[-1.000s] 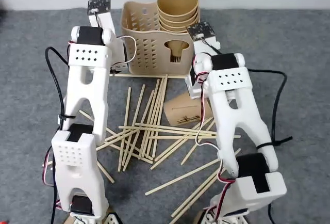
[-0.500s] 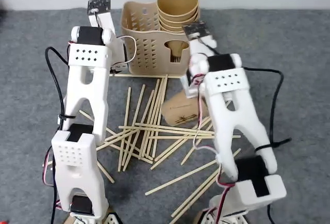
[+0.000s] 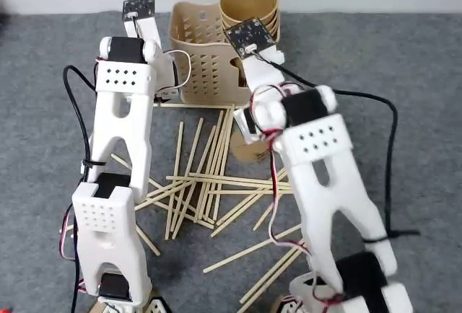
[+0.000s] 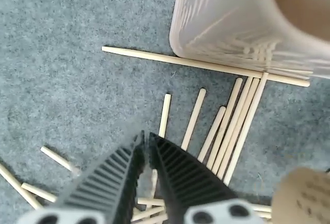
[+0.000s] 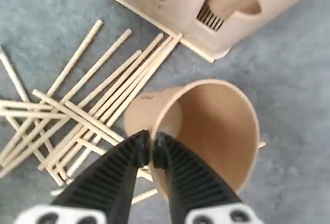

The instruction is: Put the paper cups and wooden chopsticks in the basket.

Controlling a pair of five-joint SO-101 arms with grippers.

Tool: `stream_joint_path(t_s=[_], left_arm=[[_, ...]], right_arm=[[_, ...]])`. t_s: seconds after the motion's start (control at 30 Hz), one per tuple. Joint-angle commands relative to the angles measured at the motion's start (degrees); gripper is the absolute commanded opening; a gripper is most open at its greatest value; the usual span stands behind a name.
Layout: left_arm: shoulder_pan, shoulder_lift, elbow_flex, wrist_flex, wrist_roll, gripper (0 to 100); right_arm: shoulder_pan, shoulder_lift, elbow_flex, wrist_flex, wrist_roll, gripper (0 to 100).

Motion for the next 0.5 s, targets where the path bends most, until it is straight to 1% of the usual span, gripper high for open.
stream_joint_path(t_s=[0.0, 0.07, 0.17, 0.3, 0.33, 0.37, 0.47], left_arm=[[-0.35, -2.81, -0.22, 1.05, 0.62, 2], [-0.35, -2.81, -0.22, 1.05, 0.62, 2], [-0.35, -2.81, -0.22, 1.05, 0.62, 2], [-0.35, -2.81, -0.22, 1.05, 0.62, 2], [-0.35, -2.81, -0.22, 1.05, 0.62, 2], [-0.35, -2.81, -0.22, 1.05, 0.62, 2], [-0.35, -2.81, -0.22, 1.05, 0.62, 2]], right_arm=[[-0.57, -10.51, -0.26, 1.01, 7.47, 0.7], [-0.57, -15.6, -0.26, 1.01, 12.04, 0.7], [-0.57, -22.2, -0.26, 0.84, 21.45, 0.7], [-0.66, -28.35, -0.26, -0.04, 41.32, 0.7], [-0.66, -29.14, -0.09, -0.75, 45.01, 0.7], [-0.66, -29.49, 0.18, -1.8, 47.03, 0.7], [-0.75, -29.41, 2.2, -6.37, 47.82, 0.8]])
